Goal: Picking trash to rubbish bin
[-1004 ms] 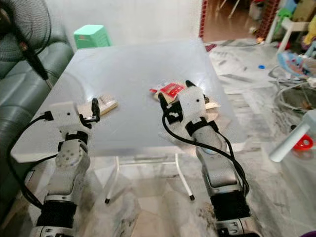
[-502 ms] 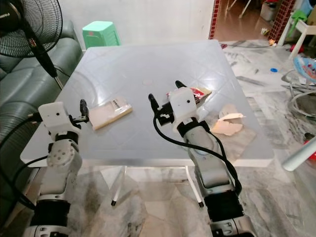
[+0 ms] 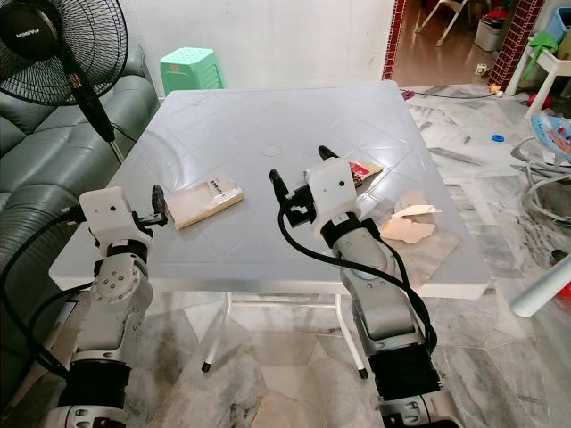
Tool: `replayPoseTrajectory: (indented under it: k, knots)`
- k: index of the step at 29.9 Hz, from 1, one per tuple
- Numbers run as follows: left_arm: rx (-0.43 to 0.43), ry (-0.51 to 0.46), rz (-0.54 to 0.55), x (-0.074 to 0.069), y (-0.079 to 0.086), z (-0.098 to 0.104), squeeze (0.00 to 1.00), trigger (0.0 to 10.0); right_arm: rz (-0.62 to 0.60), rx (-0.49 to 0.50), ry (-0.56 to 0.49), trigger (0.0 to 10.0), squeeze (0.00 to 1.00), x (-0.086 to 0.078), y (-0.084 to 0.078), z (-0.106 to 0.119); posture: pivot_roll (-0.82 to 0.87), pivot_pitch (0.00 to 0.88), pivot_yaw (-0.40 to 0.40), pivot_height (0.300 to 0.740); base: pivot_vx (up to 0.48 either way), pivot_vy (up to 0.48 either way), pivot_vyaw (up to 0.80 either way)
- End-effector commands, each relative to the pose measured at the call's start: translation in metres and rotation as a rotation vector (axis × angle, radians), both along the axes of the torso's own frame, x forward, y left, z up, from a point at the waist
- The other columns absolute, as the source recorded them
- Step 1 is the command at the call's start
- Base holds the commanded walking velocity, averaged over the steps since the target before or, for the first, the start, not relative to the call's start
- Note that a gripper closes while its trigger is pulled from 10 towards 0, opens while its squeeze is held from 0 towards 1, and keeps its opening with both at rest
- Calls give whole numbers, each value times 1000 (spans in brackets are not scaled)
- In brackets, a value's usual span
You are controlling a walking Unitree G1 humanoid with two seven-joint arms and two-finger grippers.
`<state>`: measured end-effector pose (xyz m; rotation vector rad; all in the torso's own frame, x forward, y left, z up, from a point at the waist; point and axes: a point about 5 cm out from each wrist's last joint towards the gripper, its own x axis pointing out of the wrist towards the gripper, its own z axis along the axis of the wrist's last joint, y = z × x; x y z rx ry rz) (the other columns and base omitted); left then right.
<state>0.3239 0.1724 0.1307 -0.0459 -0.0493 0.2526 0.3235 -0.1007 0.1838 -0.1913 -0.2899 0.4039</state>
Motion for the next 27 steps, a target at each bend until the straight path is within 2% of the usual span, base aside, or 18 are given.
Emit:
replayPoseTrajectory:
  k: [1, 10, 12, 14, 15, 16, 19, 27]
  knots:
    - [-18, 19, 3, 5, 3, 0, 0, 10000, 6, 2, -13, 10000, 518, -1, 1, 3, -44, 23, 49, 740, 0, 0, 0]
    - [-52, 109, -64, 15, -3, -12, 0, 10000, 39, -2, 31, 10000, 510, -5, 3, -4, -50, 33, 53, 740, 0, 0, 0]
    - [-61, 121, -84, 19, -5, -14, 0, 10000, 157, -15, 120, 10000, 506, -13, 8, -14, -60, 38, 57, 740, 0, 0, 0]
    - [-62, 130, -94, 21, -6, -15, 0, 10000, 210, -40, 152, 10000, 506, -17, 10, -20, -65, 42, 58, 740, 0, 0, 0]
    - [-59, 136, -99, 22, -6, -16, 0, 10000, 228, -53, 159, 10000, 494, -20, 10, -22, -66, 42, 59, 740, 0, 0, 0]
    - [-60, 140, -103, 22, -6, -17, 0, 10000, 240, -57, 167, 10000, 416, -22, 10, -23, -71, 44, 61, 740, 0, 0, 0]
    - [-60, 146, -109, 24, -6, -18, 0, 10000, 257, -61, 182, 10000, 400, -24, 9, -25, -72, 45, 60, 740, 0, 0, 0]
    - [-67, 167, -194, 38, -11, -23, 0, 10000, 309, -75, 210, 10000, 376, -38, 9, -25, -107, 66, 69, 740, 0, 0, 0]
